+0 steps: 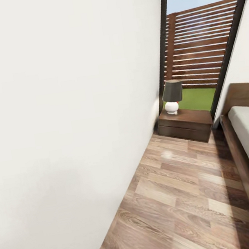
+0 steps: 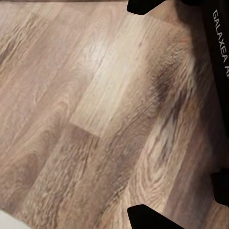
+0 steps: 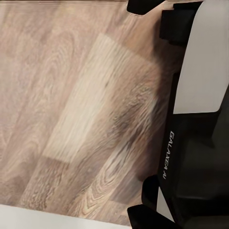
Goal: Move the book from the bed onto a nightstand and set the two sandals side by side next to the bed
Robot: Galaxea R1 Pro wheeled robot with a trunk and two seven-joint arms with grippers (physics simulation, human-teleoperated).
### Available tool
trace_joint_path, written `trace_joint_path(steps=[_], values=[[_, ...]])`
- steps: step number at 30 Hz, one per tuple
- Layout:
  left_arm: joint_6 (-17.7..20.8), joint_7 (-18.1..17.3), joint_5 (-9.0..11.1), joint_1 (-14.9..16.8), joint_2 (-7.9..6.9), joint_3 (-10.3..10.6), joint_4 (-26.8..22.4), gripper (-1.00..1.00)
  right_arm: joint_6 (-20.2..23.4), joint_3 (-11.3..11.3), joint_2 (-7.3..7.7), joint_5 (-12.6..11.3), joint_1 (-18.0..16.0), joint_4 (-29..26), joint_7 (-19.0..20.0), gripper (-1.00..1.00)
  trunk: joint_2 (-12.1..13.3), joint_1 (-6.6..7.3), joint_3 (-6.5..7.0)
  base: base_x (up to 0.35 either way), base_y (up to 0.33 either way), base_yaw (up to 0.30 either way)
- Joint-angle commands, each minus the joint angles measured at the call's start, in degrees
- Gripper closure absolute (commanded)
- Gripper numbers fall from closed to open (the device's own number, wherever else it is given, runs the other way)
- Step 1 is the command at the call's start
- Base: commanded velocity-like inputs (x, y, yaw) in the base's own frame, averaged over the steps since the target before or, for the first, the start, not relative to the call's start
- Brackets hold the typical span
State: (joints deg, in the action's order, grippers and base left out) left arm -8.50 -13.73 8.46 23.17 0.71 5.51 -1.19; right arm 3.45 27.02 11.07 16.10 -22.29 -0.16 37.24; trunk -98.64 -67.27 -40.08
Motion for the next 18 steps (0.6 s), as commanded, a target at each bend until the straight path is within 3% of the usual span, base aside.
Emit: trace_joint_path(steps=[1,12,18], values=[[-0.2,-0.2,0.6,0.0,-0.01,0.5,0.1,-1.00,0.4,0.5,0.01,0.3,0.0,0.0,0.2,-1.00,0.0,0.01,-0.07,0.000,0.000,-0.286],[-0.2,-0.2,0.6,0.0,-0.01,0.5,0.1,-1.00,0.4,0.5,0.00,0.3,0.0,0.0,0.2,-1.00,0.0,0.01,-0.30,0.001,0.000,-0.286],[-0.1,-0.2,0.7,0.0,-0.01,0.5,0.1,-1.00,0.4,0.5,0.01,0.3,0.0,0.0,0.2,-1.00,0.0,0.01,-0.43,0.232,0.000,-0.286]])
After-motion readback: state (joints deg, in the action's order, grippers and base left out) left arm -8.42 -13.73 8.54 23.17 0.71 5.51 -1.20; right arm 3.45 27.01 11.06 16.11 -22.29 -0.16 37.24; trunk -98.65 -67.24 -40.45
